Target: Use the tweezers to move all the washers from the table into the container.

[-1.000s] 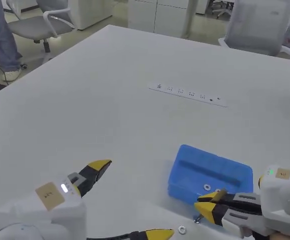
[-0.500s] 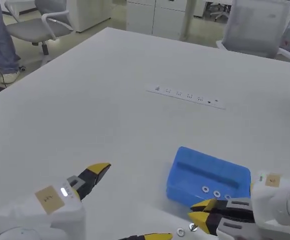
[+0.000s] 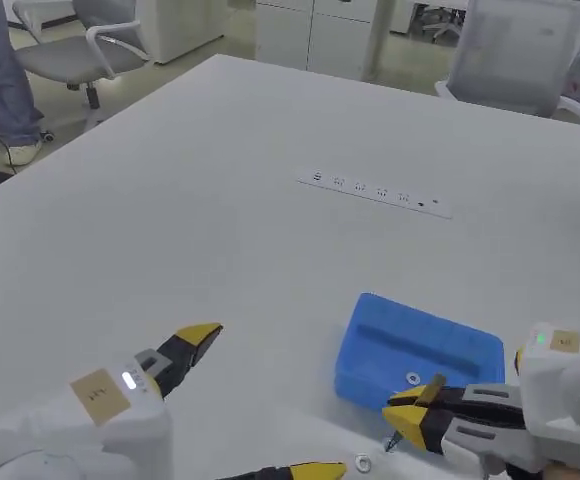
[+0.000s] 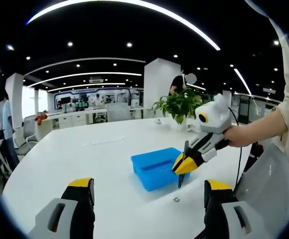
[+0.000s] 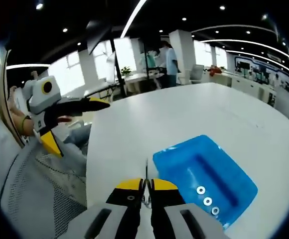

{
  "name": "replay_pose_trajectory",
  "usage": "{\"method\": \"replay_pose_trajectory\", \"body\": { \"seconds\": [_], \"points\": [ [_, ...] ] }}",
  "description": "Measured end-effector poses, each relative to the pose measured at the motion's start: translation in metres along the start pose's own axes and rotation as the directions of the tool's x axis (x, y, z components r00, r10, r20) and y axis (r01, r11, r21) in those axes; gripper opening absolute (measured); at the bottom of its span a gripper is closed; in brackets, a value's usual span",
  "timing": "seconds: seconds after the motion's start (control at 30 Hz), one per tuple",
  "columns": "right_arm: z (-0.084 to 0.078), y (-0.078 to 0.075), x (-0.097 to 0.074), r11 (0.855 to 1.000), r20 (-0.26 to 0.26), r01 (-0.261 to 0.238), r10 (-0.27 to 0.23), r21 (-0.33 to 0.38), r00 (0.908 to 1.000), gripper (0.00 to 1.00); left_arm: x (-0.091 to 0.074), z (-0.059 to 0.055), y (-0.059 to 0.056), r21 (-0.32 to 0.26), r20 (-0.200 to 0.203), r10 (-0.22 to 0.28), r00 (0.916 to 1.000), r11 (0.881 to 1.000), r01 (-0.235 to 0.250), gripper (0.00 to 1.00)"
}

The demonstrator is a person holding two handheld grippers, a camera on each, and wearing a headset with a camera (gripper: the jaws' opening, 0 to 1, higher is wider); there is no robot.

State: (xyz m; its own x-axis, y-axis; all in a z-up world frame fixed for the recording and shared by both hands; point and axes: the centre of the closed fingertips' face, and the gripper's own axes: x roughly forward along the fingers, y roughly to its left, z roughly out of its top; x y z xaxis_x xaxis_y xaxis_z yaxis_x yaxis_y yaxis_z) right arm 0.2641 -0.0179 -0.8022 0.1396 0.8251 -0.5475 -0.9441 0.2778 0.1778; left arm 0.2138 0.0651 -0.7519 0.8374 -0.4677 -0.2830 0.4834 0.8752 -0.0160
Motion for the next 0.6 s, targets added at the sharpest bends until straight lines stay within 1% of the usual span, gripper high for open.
{"method": "replay_pose_trajectory", "body": {
  "seconds": [0.13,0.37,0.47,0.53,0.6],
  "points": [
    [0.017,-0.001,-0.008,1.0,0.02,-0.014,0.014,0.02,0.9997,0.02,0.0,0.0,-0.001,0.006,-0.003,-0.002,1.0,1.0,0.002,0.93],
    [0.041,-0.005,-0.01,0.998,0.043,-0.035,0.032,0.057,0.9986,0.02,0.0,0.0,0.0,0.0,-0.001,0.0,1.0,1.0,0.0,0.93],
    [0.049,-0.011,-0.009,0.994,0.058,-0.041,0.035,0.102,0.9977,0.02,0.0,0.0,0.0,0.001,0.0,-0.001,1.0,1.0,0.001,0.93],
    [0.054,-0.018,-0.007,0.987,0.077,-0.038,0.026,0.155,0.9967,0.02,0.0,0.0,0.001,0.0,0.0,0.003,1.0,1.0,-0.003,0.93],
    [0.058,-0.028,-0.006,0.982,0.087,-0.024,0.008,0.188,0.9962,0.02,0.0,0.0,0.001,-0.002,0.0,0.003,1.0,1.0,-0.003,0.93]
  ]
}}
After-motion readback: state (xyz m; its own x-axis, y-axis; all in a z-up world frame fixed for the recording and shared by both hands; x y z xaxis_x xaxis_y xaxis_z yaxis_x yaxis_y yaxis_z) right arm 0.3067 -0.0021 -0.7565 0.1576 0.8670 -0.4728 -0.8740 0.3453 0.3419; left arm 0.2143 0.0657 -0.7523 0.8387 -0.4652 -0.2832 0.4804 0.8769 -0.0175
